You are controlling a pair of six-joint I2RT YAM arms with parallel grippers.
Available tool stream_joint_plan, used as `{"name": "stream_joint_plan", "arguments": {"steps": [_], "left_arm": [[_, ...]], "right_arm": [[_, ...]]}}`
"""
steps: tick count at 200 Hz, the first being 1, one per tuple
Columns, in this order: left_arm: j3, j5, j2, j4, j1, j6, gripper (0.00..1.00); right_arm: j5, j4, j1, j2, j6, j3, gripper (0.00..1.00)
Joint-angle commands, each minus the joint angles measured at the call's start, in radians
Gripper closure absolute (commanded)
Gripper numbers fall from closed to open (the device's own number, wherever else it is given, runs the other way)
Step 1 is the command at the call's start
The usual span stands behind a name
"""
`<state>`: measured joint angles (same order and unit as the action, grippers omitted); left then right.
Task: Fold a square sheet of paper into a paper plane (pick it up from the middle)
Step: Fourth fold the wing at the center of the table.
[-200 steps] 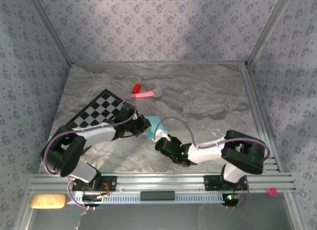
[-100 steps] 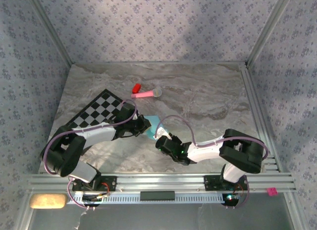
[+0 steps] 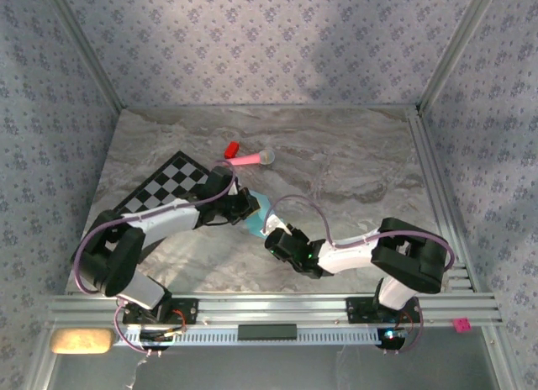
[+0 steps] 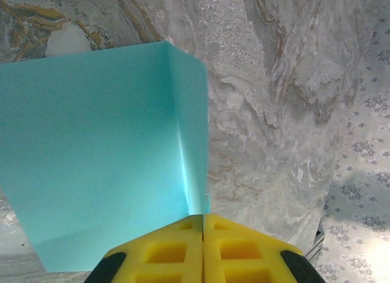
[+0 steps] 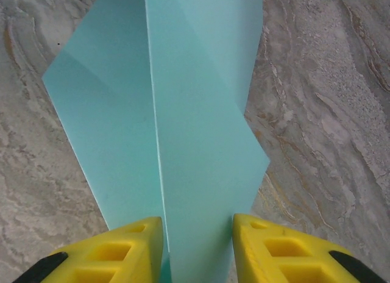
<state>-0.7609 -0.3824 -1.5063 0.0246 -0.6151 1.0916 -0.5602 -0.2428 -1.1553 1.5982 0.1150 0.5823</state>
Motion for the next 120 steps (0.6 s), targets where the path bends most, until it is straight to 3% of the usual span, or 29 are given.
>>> {"name": "stream_joint_plan", "arguments": {"steps": [1, 74, 120], "left_arm": [[-0.035, -0.038, -0.023, -0.057, 0.007, -0.043, 0.92], [-0.047, -0.05, -0.031, -0.071, 0.021, -0.058, 0.91], [-0.045, -0.049, -0.031, -0.071, 0.024, -0.059, 0.91]], "right_arm": [[0.023, -0.004, 0.008, -0.025, -0.012, 0.003, 0.66], [0.031, 0.015, 0.017, -0.025, -0.001, 0.008, 0.78], [0.054, 0.026, 0.02, -0.034, 0.038, 0.005, 0.78]]}}
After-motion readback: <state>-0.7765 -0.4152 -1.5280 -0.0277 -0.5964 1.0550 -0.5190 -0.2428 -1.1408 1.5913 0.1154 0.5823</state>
